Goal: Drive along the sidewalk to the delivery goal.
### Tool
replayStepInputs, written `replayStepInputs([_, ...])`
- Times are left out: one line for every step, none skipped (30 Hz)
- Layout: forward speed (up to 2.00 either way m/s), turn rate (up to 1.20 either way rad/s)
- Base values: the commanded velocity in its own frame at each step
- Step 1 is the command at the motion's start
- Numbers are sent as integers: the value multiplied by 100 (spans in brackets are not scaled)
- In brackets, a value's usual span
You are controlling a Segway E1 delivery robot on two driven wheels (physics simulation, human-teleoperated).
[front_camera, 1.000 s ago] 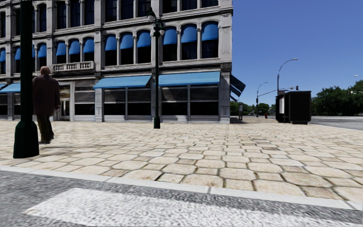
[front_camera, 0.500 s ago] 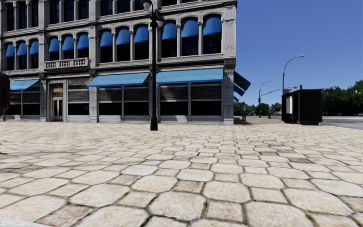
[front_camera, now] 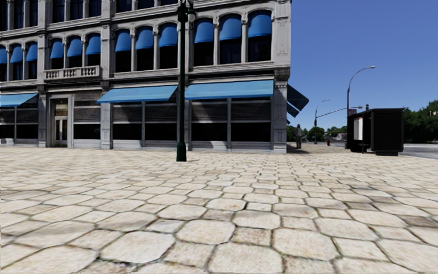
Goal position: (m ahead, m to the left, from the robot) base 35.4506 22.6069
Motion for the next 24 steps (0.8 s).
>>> replayStepInputs([150,0])
replayStepInputs([150,6])
replayStepInputs([150,17])
replayStepInputs([150,21])
replayStepInputs([150,23])
replayStepInputs([150,23])
replayStepInputs([150,24])
replayStepInputs([150,26])
replayStepInputs([150,31])
replayStepInputs([150,31])
replayStepInputs([150,37])
replayStepInputs([150,40])
replayStepInputs([150,45])
replayStepInputs([150,50])
replayStepInputs([150,50])
replayStepInputs([150,53])
replayStepInputs([150,55])
replayStepInputs([150,55])
replayStepInputs([150,55])
replayStepInputs([150,55])
replayStepInputs([150,55])
replayStepInputs([150,55])
replayStepInputs([150,55])
replayStepInputs([150,55])
